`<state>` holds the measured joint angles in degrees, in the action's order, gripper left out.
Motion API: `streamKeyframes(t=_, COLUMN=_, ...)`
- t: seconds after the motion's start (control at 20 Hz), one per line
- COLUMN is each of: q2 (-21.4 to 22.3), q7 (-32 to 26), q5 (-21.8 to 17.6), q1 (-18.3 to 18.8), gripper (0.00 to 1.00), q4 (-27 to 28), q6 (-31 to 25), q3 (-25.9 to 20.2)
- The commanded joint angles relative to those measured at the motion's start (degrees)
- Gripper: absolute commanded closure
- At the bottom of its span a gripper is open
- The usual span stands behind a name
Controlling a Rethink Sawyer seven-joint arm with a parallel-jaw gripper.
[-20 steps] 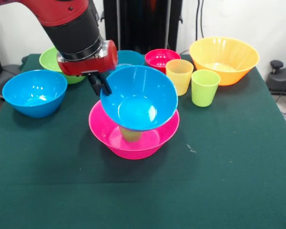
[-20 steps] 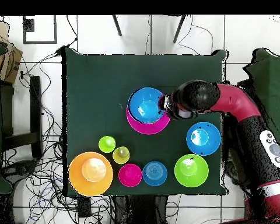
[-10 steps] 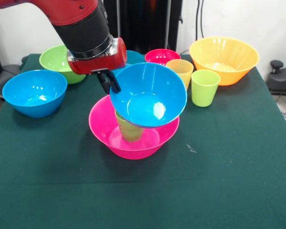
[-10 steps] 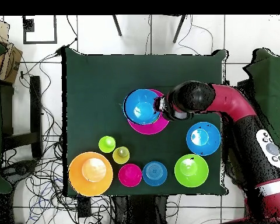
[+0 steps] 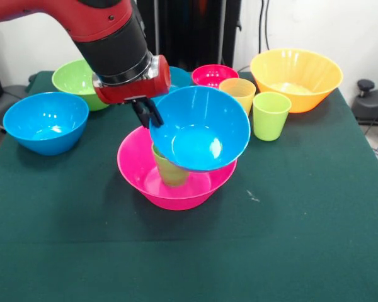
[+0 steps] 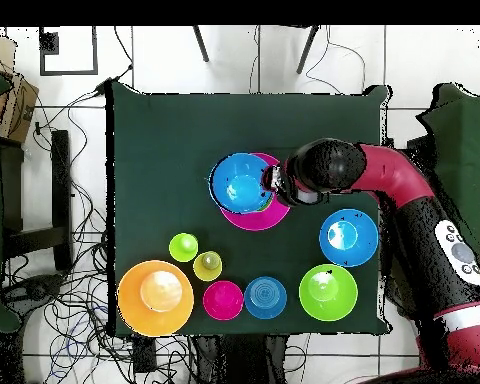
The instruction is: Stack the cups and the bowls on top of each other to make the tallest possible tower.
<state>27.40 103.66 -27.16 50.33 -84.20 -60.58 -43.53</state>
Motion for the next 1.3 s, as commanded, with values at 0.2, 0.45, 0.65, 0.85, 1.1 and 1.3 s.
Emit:
streamKeyframes(t=0.2, q2=-2.8, q7=-18.7, q5=-5.0, q1=-0.3, gripper=1.0, q4=4.8, q6=0.8, q3=-1.5)
streamKeyframes(t=0.45, q2=-4.0, q7=-20.8, q5=-5.5, q1=-0.1, gripper=1.0, q4=7.1, q6=-0.3, q3=-1.8)
streamKeyframes(t=0.65, q2=-3.7, q7=-21.0, q5=-5.2, q1=-0.5, gripper=1.0, q4=7.8, q6=-2.0, q3=-1.7)
streamKeyframes(t=0.85, q2=-3.3, q7=-20.0, q5=-4.6, q1=-0.2, gripper=1.0, q4=6.2, q6=-1.5, q3=-1.7)
streamKeyframes(t=1.1, q2=-1.8, q7=-18.9, q5=-3.9, q1=0.1, gripper=1.0, q4=4.3, q6=-1.9, q3=-2.0)
streamKeyframes(t=1.3, q2=-1.4, q7=-18.4, q5=-3.5, q1=0.1, gripper=1.0, q4=3.7, q6=-2.5, q3=-2.3)
